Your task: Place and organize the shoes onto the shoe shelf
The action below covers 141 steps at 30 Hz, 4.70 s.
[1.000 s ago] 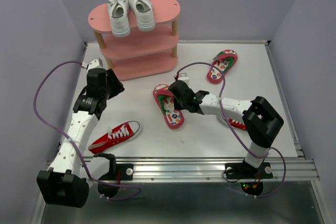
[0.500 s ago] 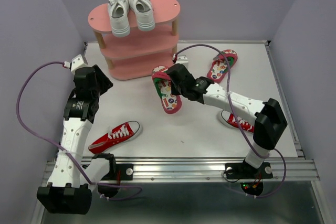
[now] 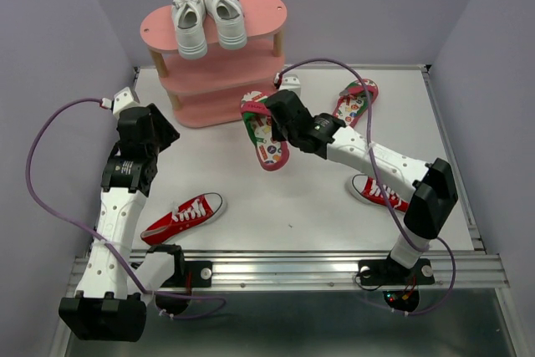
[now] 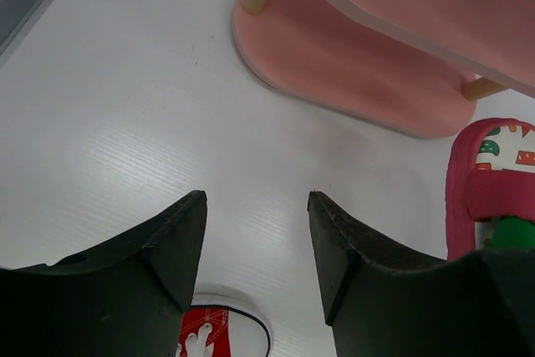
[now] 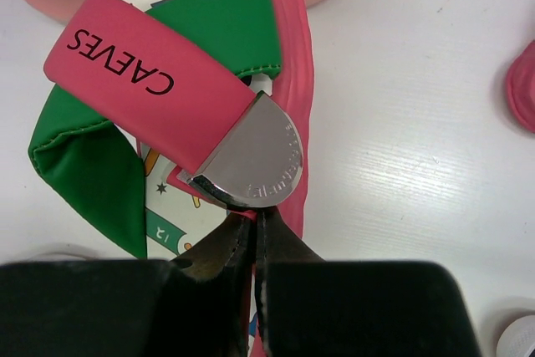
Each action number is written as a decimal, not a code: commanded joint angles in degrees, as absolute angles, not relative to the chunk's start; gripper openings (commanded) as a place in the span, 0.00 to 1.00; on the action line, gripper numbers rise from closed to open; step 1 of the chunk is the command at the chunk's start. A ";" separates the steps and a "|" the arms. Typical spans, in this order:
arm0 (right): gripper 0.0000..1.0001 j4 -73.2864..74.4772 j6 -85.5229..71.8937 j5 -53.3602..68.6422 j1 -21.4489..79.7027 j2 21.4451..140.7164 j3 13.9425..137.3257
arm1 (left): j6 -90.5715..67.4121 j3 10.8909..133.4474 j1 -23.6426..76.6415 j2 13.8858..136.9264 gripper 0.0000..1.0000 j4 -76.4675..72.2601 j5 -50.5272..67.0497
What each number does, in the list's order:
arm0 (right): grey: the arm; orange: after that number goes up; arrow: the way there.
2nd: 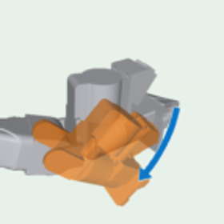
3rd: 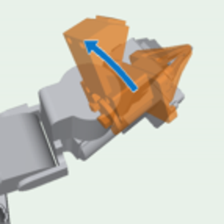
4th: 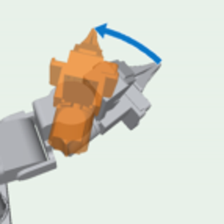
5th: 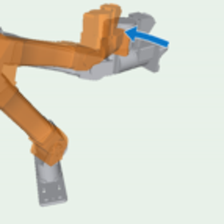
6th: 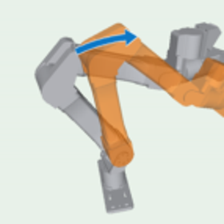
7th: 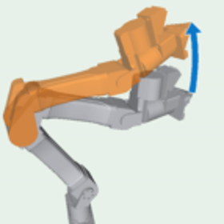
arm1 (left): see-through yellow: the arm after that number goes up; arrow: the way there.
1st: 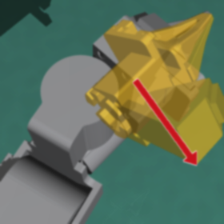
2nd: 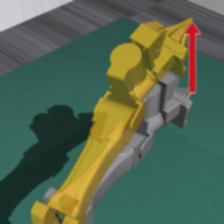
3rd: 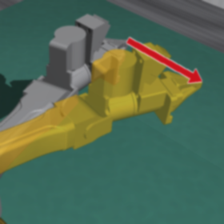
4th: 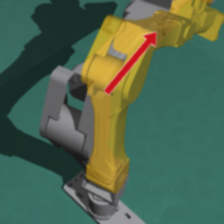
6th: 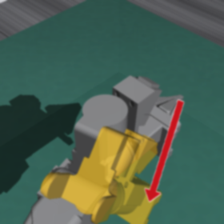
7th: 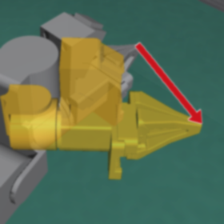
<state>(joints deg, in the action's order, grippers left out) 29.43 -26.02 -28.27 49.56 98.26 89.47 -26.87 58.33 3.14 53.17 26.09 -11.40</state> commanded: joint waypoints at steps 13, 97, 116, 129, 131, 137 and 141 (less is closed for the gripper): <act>0.01 24.96 -25.31 -28.47 47.11 94.39 100.54 | -25.84 59.15 2.55 51.86 0.63 24.96 -10.55; 0.53 4.40 -29.97 -21.27 38.06 125.87 130.09 | -25.57 58.80 2.11 48.87 0.63 26.63 -11.78; 0.86 2.45 -28.57 -31.71 35.87 91.87 92.68 | -23.38 60.90 2.02 48.87 0.63 26.19 -12.92; 1.00 22.23 -29.54 -18.45 6.59 89.90 78.39 | -19.25 62.14 2.37 52.56 0.63 24.00 -5.98; 1.00 22.41 -27.96 -18.89 6.07 93.06 80.67 | -20.03 61.79 2.46 53.17 0.63 24.08 -5.71; 1.00 21.28 -28.82 -17.40 4.22 106.14 86.56 | -20.13 62.05 2.46 53.70 0.63 24.26 -5.80; 1.00 18.90 -29.88 -16.79 3.52 112.14 88.94 | -19.86 62.31 2.37 53.96 0.64 24.87 -6.50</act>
